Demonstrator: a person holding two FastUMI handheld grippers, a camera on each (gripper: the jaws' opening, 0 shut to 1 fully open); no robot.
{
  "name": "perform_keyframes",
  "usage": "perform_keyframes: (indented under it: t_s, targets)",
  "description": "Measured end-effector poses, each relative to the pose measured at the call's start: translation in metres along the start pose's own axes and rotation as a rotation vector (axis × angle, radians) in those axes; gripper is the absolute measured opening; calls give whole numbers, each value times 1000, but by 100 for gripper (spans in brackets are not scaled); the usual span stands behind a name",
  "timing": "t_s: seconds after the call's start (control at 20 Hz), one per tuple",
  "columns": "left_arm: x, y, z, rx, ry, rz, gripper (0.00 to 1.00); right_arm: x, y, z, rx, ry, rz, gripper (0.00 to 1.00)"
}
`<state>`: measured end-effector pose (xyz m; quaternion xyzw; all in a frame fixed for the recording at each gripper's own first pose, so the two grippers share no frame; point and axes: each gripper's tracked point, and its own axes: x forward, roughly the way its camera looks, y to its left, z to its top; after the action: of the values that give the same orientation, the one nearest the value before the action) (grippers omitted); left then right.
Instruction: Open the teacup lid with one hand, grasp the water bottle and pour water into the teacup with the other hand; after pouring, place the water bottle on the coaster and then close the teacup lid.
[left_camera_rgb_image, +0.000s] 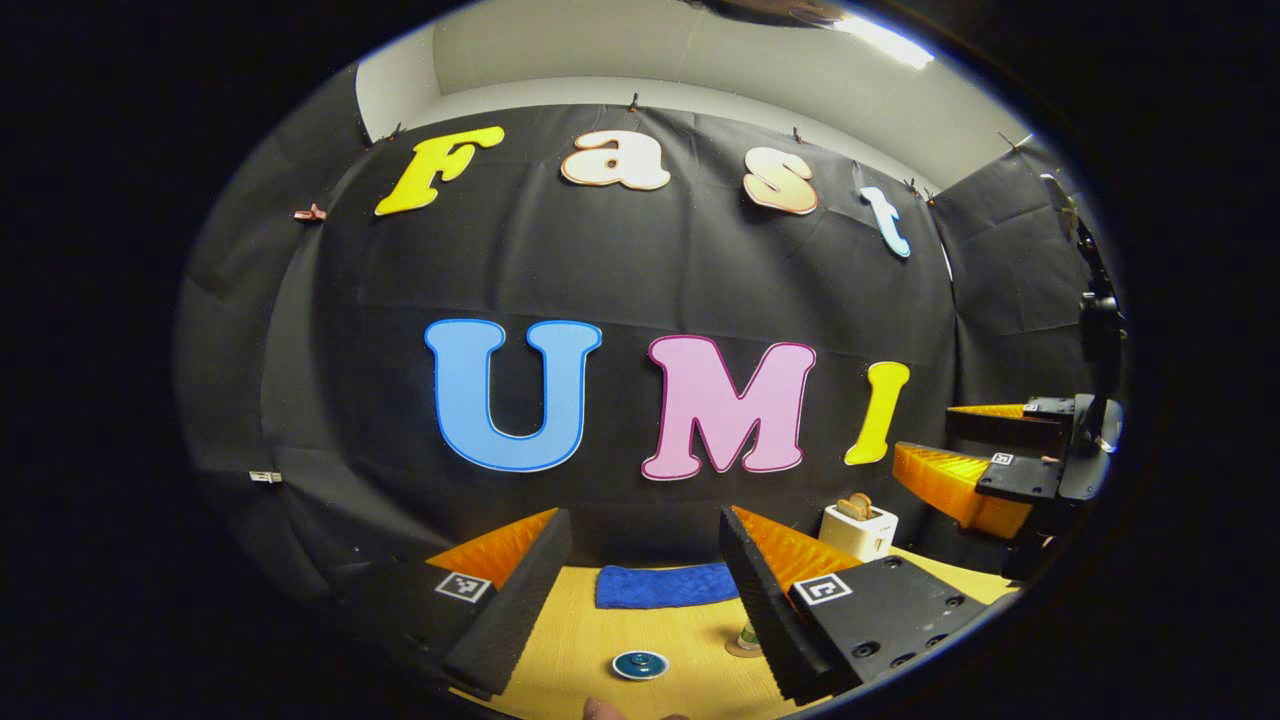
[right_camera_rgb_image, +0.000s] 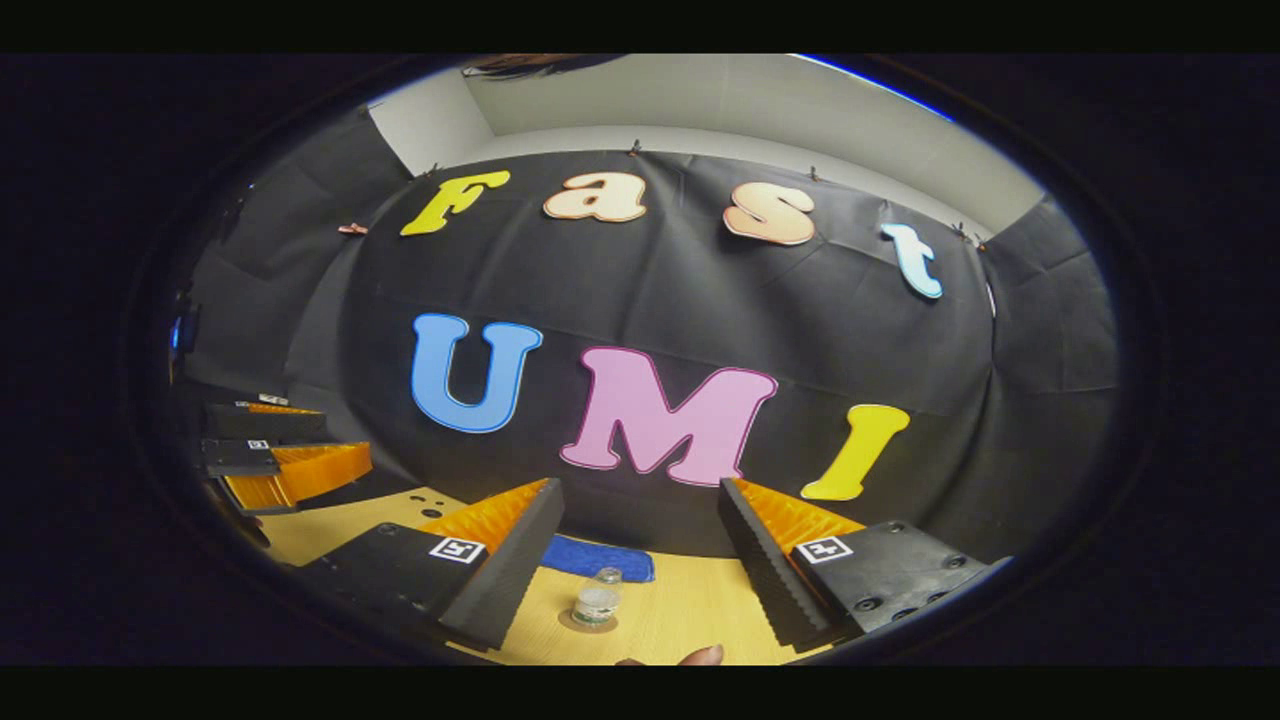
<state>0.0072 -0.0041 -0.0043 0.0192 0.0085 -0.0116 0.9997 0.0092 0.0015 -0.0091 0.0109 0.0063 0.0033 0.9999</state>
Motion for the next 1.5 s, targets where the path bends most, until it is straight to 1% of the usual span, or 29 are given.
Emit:
perform_keyframes:
  t_s: [0.25,0.4,0.6,0.7,0.75,0.85,1.0,1.15,1.25,1.35,1.4,1.45,1.5]
  targets:
    - [1,4,-4,-4,9,7,94,5,4,0,1,-6,6,96]
    - [2,10,-10,21,30,28,94,7,7,-6,-4,-24,25,96]
    - [-1,23,-13,57,26,94,94,17,11,-24,46,19,63,96]
    - [-6,27,-21,62,41,120,94,25,11,-29,59,38,74,96]
    - [-7,28,-25,59,46,126,94,27,11,-33,60,41,77,96]
    - [-4,24,-35,39,50,115,94,30,12,-45,60,53,83,96]
    - [15,15,-78,24,94,69,94,32,11,-72,8,67,75,97]
    - [36,15,-150,46,168,38,94,33,8,-106,-55,76,55,97]
    - [49,17,-206,56,233,31,94,34,6,-133,-69,90,46,96]
    - [60,19,-250,45,267,31,91,34,8,-159,-80,96,44,97]
    - [65,20,-266,40,276,35,89,33,8,-169,-88,93,43,96]
    - [71,21,-281,37,286,36,84,32,9,-180,-95,93,42,97]
    - [75,22,-295,35,295,38,83,32,12,-192,-99,99,43,96]
